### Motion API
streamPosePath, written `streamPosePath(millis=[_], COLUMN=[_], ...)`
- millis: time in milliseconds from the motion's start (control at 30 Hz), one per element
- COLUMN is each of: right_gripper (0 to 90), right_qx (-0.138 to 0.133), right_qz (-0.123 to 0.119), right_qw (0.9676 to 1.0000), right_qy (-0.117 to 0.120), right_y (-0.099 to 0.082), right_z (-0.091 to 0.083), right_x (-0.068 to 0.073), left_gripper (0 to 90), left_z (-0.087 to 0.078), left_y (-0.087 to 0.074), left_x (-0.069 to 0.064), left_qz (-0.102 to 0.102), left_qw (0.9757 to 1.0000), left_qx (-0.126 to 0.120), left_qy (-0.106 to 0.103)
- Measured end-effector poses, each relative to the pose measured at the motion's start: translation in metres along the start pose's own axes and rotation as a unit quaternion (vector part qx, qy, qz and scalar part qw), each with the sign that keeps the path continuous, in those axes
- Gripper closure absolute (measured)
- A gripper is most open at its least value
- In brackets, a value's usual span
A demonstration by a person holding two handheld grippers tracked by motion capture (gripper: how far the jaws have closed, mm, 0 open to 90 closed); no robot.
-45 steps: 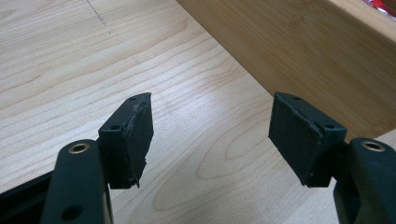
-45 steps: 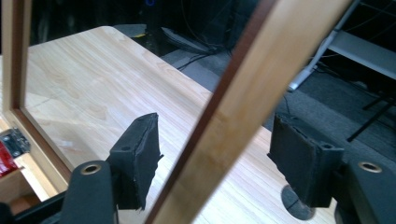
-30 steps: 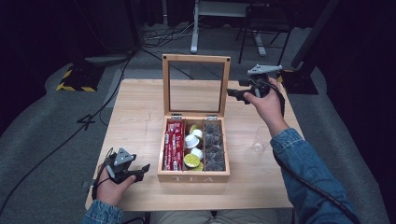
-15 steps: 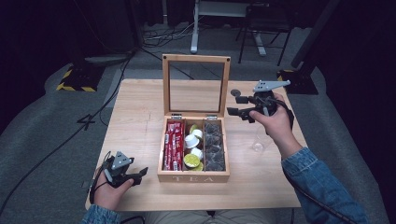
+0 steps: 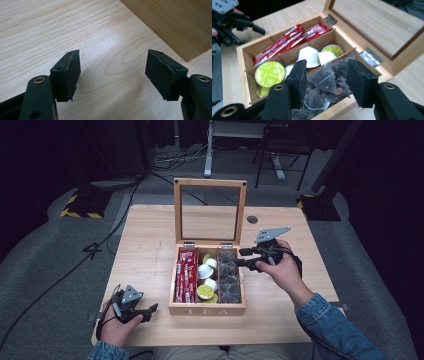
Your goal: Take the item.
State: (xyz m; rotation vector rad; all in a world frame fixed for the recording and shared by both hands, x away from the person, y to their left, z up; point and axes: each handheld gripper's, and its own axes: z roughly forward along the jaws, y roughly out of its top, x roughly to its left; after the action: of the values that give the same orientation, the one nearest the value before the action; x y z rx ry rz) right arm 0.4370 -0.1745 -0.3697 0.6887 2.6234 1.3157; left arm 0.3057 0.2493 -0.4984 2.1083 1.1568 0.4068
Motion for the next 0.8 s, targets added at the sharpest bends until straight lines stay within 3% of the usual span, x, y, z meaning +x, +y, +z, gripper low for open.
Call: streamPosePath(millis=[100,300,800], right_gripper=[53.2,51.4,50.2], right_qx=[0.012,0.024,0.079], right_qz=[-0.004,0.019,-0.013], right_qw=[0.9999,0.9994,0.9968], right_qy=[0.002,0.017,-0.006], right_y=[-0.004,-0.010,-0.023], right_z=[0.009,0.028,0.071], right_x=[0.002,0.001,-0.003], left_gripper=[28.9,28.2,26.0], left_z=[0.002,0.004,0.005], left_y=[-0.001,0.000,-0.002], left_x=[0.000,0.001,0.001], left_qz=[0.001,0.013,0.011], left_qw=[1.0000,0.9998,0.9999], left_qx=[0.006,0.007,-0.003], left_qy=[0.002,0.009,0.007])
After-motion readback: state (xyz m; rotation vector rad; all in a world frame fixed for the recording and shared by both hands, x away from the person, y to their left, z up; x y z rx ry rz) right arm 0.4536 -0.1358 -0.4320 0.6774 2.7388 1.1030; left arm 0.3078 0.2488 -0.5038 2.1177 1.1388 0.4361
